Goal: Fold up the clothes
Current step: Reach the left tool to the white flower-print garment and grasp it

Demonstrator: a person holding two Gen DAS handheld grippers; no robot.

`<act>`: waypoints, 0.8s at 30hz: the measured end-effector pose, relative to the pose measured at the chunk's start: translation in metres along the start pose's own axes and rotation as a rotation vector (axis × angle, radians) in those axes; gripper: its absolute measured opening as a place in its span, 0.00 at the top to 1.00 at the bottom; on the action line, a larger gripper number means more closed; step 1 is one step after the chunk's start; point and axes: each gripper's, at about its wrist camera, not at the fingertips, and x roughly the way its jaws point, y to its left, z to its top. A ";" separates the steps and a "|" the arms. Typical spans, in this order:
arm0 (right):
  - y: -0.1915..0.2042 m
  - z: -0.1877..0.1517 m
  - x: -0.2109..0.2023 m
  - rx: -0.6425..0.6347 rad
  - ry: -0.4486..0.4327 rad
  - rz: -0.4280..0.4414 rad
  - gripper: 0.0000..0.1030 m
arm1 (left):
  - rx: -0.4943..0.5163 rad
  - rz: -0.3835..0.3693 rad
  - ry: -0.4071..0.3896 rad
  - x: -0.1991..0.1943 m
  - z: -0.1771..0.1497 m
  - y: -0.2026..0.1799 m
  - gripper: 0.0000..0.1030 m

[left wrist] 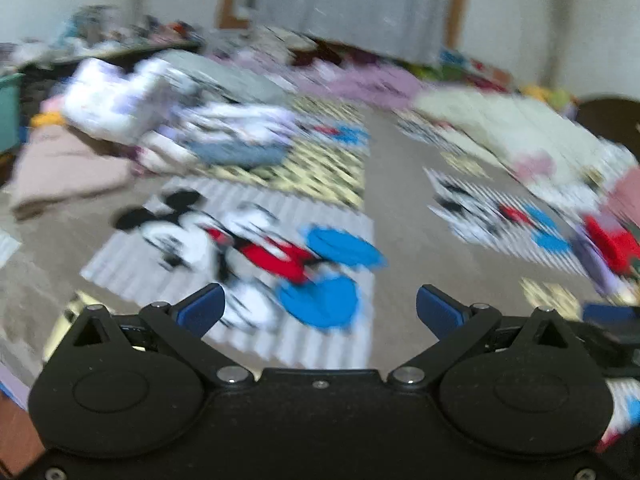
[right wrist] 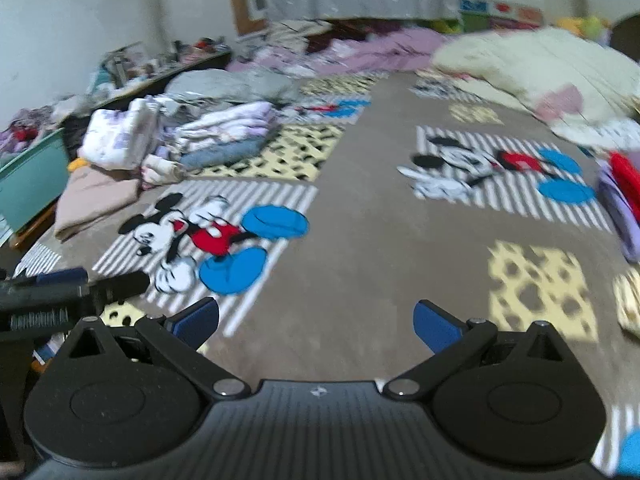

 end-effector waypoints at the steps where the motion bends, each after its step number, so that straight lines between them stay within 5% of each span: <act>1: 0.002 0.004 0.007 -0.005 -0.013 0.010 0.00 | -0.014 0.033 0.003 0.009 0.007 0.012 0.00; 8: 0.020 0.032 0.060 -0.023 -0.147 0.072 0.00 | -0.173 0.168 -0.012 0.058 0.050 0.109 0.00; 14: 0.034 0.065 0.125 0.042 -0.101 0.128 0.00 | -0.196 0.238 -0.086 0.104 0.101 0.166 0.03; 19: 0.042 0.094 0.172 0.129 -0.062 0.163 0.00 | -0.252 0.251 -0.146 0.154 0.143 0.202 0.31; 24: 0.058 0.092 0.207 0.122 -0.001 0.183 0.00 | -0.332 0.259 -0.193 0.207 0.169 0.224 0.40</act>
